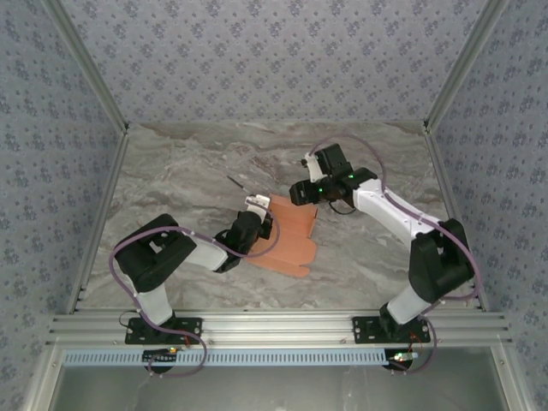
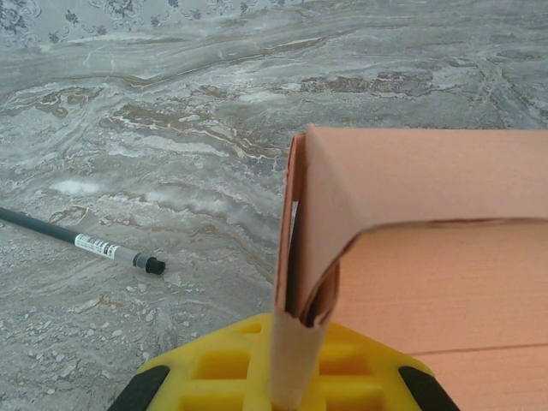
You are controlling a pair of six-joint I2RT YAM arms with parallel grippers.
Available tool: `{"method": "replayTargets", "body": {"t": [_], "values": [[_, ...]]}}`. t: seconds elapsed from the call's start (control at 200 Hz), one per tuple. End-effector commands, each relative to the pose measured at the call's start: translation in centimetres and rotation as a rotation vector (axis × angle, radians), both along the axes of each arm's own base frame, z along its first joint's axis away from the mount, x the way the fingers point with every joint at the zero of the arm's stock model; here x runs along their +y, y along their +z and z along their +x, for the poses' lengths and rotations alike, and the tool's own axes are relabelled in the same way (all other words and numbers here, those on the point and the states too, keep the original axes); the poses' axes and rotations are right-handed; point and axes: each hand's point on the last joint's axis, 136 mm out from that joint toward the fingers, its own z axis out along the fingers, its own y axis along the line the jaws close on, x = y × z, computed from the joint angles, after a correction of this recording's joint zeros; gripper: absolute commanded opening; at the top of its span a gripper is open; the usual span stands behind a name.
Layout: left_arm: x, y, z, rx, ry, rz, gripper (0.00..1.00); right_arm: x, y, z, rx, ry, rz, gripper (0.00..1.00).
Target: Fold the paper box
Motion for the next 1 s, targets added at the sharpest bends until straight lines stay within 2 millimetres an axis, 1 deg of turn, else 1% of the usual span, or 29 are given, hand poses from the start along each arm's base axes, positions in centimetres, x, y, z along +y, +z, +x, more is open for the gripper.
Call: {"method": "replayTargets", "body": {"t": [0.0,0.09,0.195,0.505,0.65,0.76,0.839,0.909,0.994], "values": [[-0.6,1.1,-0.1,-0.028,-0.019,-0.029,0.00,1.7,-0.2,0.7,-0.011,0.060,-0.019,0.64],[-0.6,1.1,-0.1,-0.029,-0.022,-0.027,0.00,2.9,-0.8,0.7,0.003,0.089,-0.024,0.64],[-0.6,1.2,0.0,-0.030,-0.022,-0.030,0.00,3.7,-1.9,0.6,0.019,0.106,-0.043,0.64],[-0.7,0.7,-0.1,-0.022,-0.025,-0.026,0.00,4.5,-4.9,0.0,0.076,0.120,-0.065,0.63],[-0.6,0.1,-0.1,-0.016,-0.023,-0.023,0.00,5.1,-5.6,-0.3,0.097,0.125,-0.063,0.62],[-0.5,-0.4,-0.2,-0.013,-0.020,-0.024,0.01,5.4,-6.2,-0.9,0.115,0.131,-0.058,0.62],[-0.4,-0.5,-0.3,-0.016,-0.021,-0.029,0.01,5.6,-6.2,-1.2,0.129,0.136,-0.033,0.62],[-0.4,-0.4,-0.4,-0.023,-0.022,-0.036,0.01,5.7,-5.3,-1.0,0.123,0.136,-0.005,0.62],[-0.3,-0.1,-0.5,-0.030,-0.023,-0.040,0.01,5.7,-3.7,-0.4,0.104,0.130,0.040,0.62]]}}
